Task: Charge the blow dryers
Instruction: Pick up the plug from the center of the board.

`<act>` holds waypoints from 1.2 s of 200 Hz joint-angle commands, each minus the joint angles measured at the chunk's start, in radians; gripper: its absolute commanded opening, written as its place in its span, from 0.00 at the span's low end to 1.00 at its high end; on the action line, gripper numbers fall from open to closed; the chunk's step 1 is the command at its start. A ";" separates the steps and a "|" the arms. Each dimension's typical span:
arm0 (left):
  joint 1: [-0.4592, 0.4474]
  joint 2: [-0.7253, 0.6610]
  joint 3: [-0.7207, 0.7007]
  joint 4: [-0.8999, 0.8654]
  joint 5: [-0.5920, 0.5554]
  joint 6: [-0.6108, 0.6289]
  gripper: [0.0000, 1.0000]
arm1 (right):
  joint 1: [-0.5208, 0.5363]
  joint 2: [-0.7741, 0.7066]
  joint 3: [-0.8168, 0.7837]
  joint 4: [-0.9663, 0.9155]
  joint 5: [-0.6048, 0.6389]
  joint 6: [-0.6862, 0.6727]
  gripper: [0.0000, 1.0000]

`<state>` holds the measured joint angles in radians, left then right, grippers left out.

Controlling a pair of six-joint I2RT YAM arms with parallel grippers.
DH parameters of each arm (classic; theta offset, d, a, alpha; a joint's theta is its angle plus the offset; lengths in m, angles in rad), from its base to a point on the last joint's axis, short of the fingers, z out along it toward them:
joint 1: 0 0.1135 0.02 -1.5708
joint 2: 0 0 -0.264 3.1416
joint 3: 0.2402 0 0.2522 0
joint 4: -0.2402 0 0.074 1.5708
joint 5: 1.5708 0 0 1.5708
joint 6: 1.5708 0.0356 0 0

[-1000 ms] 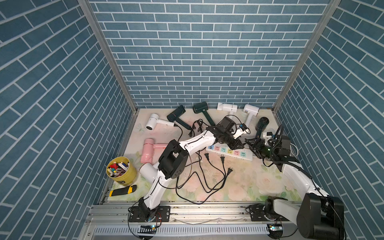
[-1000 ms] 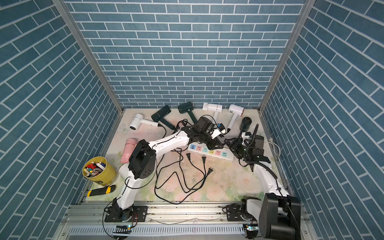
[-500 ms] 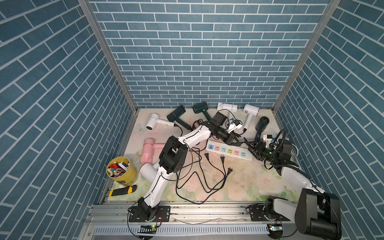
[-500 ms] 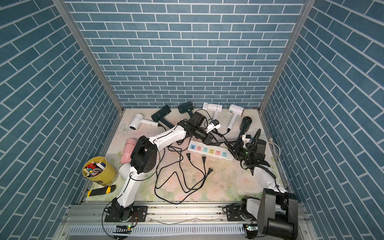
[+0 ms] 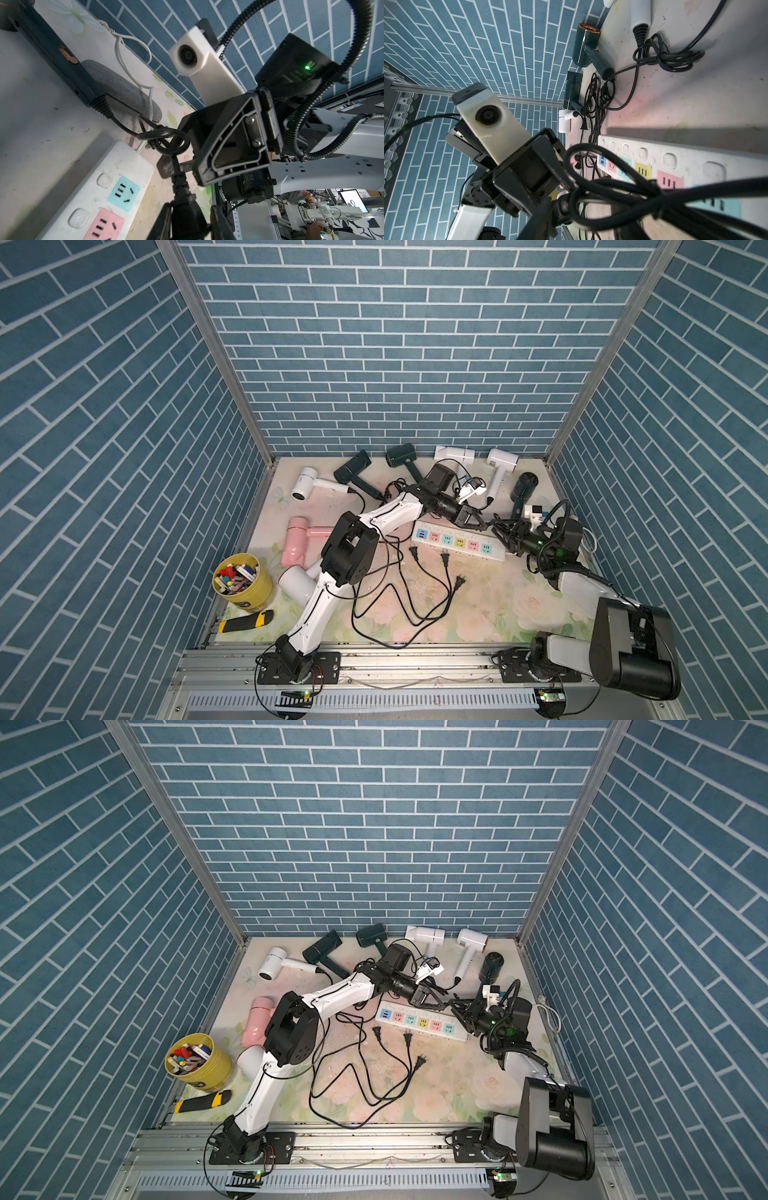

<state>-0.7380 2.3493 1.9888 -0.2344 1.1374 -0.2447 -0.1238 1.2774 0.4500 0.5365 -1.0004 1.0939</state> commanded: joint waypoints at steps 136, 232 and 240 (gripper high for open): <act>0.002 0.047 -0.001 0.105 0.076 -0.066 0.17 | 0.005 0.076 0.021 0.237 -0.069 0.136 0.30; 0.005 0.010 -0.022 0.051 -0.032 -0.028 0.61 | 0.007 0.047 0.021 0.075 -0.002 0.016 0.00; 0.009 -0.008 -0.039 0.043 -0.056 -0.022 0.65 | 0.006 0.023 0.027 0.003 0.028 -0.031 0.00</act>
<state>-0.7380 2.3863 1.9816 -0.1535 1.1549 -0.3008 -0.1162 1.3483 0.4511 0.6823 -1.0340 1.1778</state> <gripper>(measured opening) 0.591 0.083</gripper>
